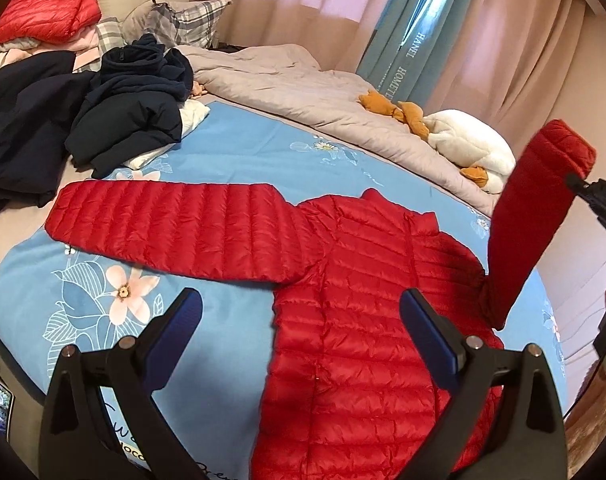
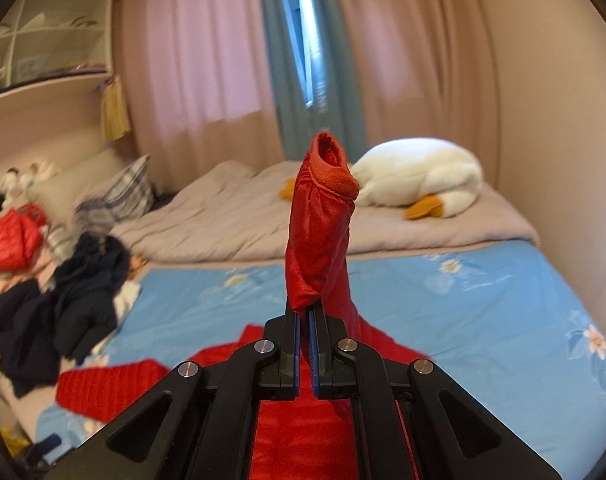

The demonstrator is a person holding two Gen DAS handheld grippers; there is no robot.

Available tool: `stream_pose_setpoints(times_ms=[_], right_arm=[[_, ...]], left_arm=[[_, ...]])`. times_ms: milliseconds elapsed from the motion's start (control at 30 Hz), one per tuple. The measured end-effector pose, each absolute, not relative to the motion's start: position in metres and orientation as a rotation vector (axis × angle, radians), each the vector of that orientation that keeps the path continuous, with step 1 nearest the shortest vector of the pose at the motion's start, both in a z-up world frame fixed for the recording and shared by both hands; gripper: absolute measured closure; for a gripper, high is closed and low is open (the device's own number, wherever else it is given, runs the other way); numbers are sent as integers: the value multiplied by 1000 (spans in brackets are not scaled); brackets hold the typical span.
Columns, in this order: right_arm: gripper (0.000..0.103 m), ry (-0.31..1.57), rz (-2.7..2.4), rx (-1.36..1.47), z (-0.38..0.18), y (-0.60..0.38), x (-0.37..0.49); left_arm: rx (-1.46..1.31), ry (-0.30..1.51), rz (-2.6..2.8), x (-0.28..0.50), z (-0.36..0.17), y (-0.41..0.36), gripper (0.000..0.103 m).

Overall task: Fold large clothes
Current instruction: 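Lift the sleeve with the right tool, lay it across the jacket body, release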

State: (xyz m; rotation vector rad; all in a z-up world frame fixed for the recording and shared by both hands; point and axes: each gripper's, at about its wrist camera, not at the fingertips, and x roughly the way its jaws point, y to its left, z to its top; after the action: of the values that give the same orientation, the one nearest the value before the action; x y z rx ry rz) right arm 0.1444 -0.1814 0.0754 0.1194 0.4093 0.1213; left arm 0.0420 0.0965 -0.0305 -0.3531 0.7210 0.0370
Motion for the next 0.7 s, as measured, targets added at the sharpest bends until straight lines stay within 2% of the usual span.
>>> stream_pose_setpoints(times_ms=[700], right_arm=[[98,735,251,87,-34,-97,176]], left_arm=[[-369,756,96,33,-50,120,4]])
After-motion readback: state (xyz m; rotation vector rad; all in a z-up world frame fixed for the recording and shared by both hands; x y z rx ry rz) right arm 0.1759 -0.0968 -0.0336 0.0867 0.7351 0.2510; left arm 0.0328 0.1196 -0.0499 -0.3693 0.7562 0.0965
